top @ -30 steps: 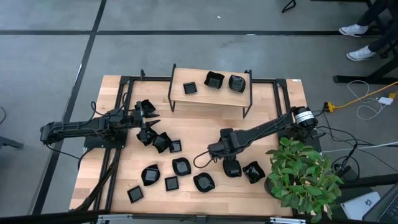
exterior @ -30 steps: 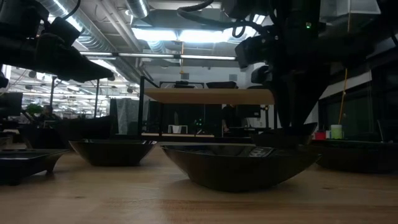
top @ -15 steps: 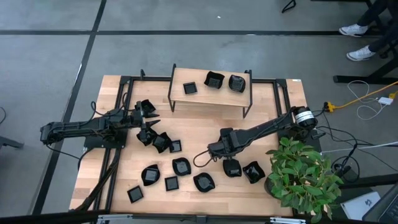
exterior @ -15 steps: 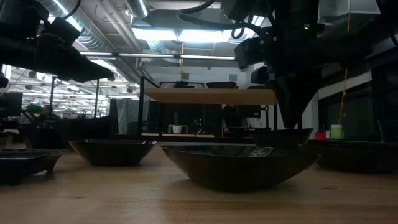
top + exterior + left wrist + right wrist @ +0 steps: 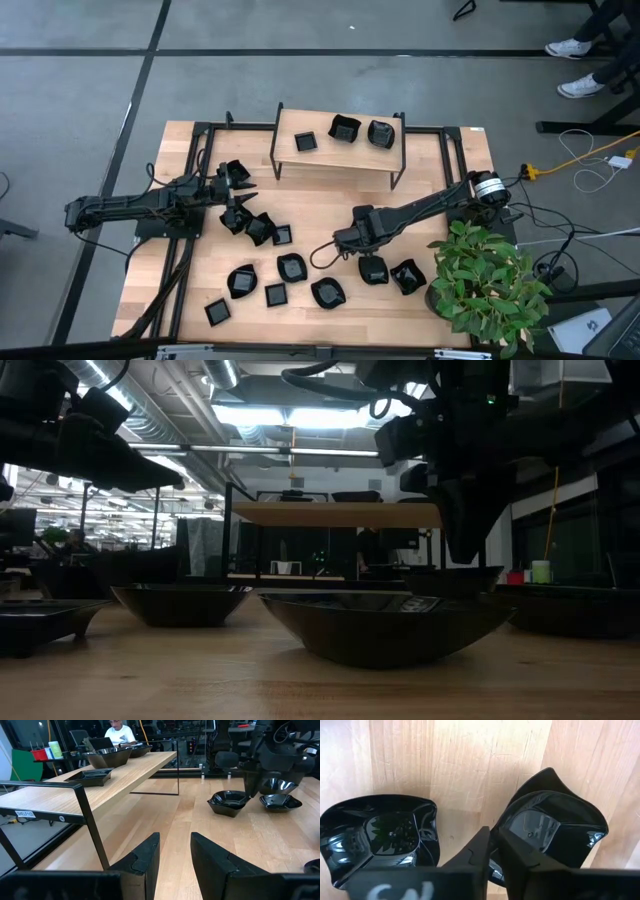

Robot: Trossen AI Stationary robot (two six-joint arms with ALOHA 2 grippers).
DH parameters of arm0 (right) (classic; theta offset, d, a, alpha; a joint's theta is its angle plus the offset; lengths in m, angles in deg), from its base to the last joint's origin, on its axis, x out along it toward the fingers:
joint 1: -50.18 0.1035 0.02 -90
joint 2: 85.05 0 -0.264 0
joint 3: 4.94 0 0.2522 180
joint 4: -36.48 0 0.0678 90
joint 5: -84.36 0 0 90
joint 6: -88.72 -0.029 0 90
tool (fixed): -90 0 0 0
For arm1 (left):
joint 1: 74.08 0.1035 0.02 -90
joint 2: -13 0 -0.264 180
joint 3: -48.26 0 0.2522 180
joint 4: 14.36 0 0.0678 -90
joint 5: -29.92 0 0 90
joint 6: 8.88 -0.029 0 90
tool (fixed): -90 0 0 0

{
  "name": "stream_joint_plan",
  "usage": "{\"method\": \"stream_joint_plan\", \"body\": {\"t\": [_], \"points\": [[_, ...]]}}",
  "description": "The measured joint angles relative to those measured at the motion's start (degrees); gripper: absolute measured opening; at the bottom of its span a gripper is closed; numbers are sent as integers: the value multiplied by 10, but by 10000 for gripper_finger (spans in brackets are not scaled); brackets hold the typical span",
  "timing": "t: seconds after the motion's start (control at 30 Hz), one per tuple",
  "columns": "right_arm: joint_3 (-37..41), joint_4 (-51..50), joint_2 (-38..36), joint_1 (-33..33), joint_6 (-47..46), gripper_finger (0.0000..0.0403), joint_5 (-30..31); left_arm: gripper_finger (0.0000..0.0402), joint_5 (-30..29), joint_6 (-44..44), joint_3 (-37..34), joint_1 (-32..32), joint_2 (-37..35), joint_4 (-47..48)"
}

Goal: Pick & Place Mini shaped plates
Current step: Stack the leaf-shaped plate on top of the leaf-shaped plate on the shelf

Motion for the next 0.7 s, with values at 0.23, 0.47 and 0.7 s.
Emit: {"method": "stream_joint_plan", "body": {"t": [0.23, 0.47, 0.7], "points": [[0, 7, 0, 0, -3, 92, 0, 104, 0, 0, 0, 0, 0, 0], [23, 18, 0, 0, -11, 142, 0, 104, 0, 0, 0, 0, 0, 0], [30, 41, 0, 0, -10, 148, 0, 104, 0, 0, 0, 0, 0, 0]]}}
